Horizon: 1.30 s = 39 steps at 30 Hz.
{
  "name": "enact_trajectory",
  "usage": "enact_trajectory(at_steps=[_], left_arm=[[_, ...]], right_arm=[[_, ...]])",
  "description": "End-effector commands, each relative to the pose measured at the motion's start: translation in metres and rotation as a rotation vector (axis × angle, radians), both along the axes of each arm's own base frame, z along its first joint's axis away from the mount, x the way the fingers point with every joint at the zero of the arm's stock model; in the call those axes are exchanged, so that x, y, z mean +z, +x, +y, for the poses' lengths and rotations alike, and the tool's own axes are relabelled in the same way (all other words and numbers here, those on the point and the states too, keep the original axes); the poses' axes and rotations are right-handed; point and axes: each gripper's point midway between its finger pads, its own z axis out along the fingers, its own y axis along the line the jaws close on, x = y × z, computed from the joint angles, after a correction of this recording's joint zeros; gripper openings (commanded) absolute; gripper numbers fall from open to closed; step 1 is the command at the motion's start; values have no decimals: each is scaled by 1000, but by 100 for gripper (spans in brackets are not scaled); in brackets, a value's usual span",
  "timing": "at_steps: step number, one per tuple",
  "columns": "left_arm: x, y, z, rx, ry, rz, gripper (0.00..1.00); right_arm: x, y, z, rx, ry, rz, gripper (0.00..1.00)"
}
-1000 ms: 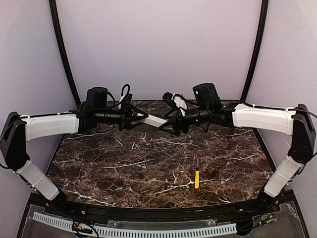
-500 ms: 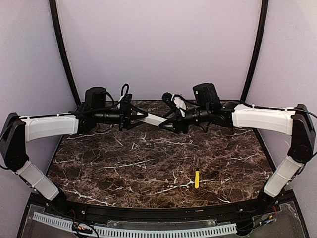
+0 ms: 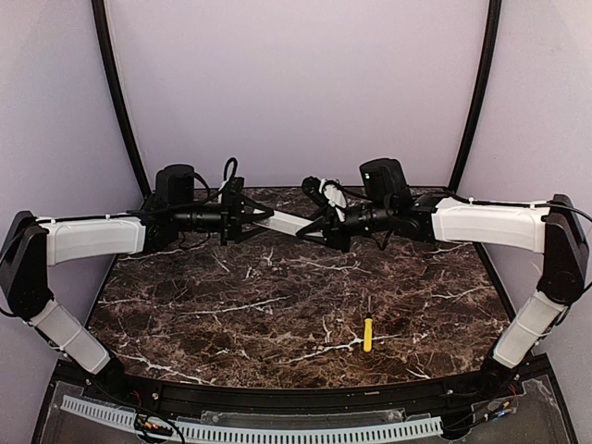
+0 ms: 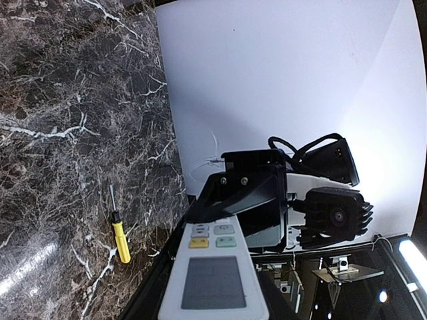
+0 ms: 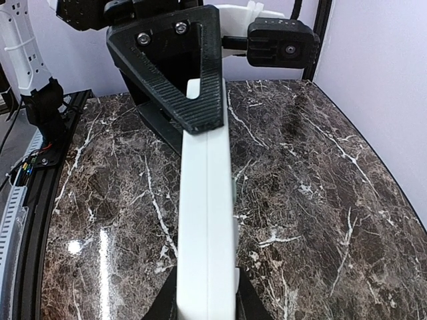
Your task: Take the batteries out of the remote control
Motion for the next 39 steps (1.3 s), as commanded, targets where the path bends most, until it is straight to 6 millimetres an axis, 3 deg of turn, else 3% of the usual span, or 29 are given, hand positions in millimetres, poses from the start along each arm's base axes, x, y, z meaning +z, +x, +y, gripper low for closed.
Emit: enact_trajectory(at_steps=[1,5,7,12,18,26,34,39], left_arm=[[12,-2,8,-6,19,-147,46],[-3,6,17,21,143,-245,73],[-14,11,25,37,251,-312,79],[-28,20,41,39,433,-515,81],[-5,5,18,-101,258,-714,80],[20,-20,-8,-329,12,-699,75],[30,-47,-18,-446,-112,-666,75],[27,-52,-19,-463,-115,-651,80]], right_arm=[[-7,-3,-4,-15,8,110,0],[-13,2,-20,-71,2,195,0],[-17,0,-28,-77,3,259,0],[-23,-17,-40,-25,11,417,0],[-5,-43,-49,123,78,639,0],[29,-60,-53,247,136,728,0],[18,-57,-49,249,128,771,0],[20,-57,-48,260,130,773,0]])
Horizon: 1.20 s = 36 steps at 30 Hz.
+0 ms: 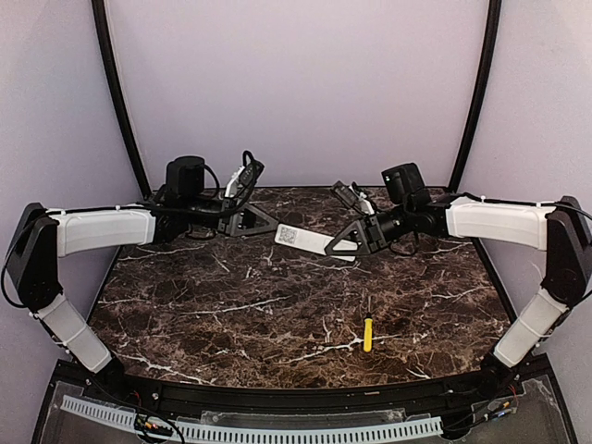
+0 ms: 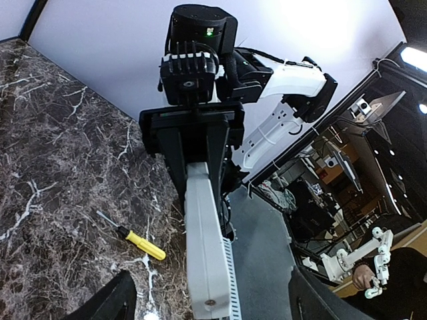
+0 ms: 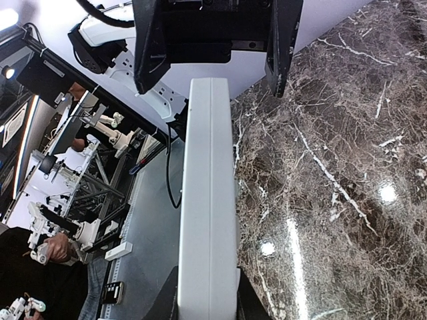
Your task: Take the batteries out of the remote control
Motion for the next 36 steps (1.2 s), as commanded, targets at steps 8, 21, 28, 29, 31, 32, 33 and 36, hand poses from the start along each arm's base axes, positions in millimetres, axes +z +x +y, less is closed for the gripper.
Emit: enact_trajectory(at_steps=[8,21,28,29,31,32,33,36], left_arm=[[-7,-18,-10,-75,7,20,81],[-22,-18,-28,-60,76,40,71],[-21,-18,-35,-61,69,41,63],[-20,-18,-36,-61,69,41,62],[-20,-17,-37,-60,67,40,60],[-20,-17,-38,-61,67,39,60],[-20,-16,-38,-58,67,40,60],[-19,-15,-39,-56,64,39,60]], right_arm=[[8,7,5,25,22,1,0],[8,5,9,46,20,30,0],[9,3,10,75,29,61,0],[9,3,10,78,30,67,0],[8,3,11,82,27,79,0],[8,2,11,86,29,84,0],[8,2,11,90,29,90,0],[6,1,11,95,26,107,0]])
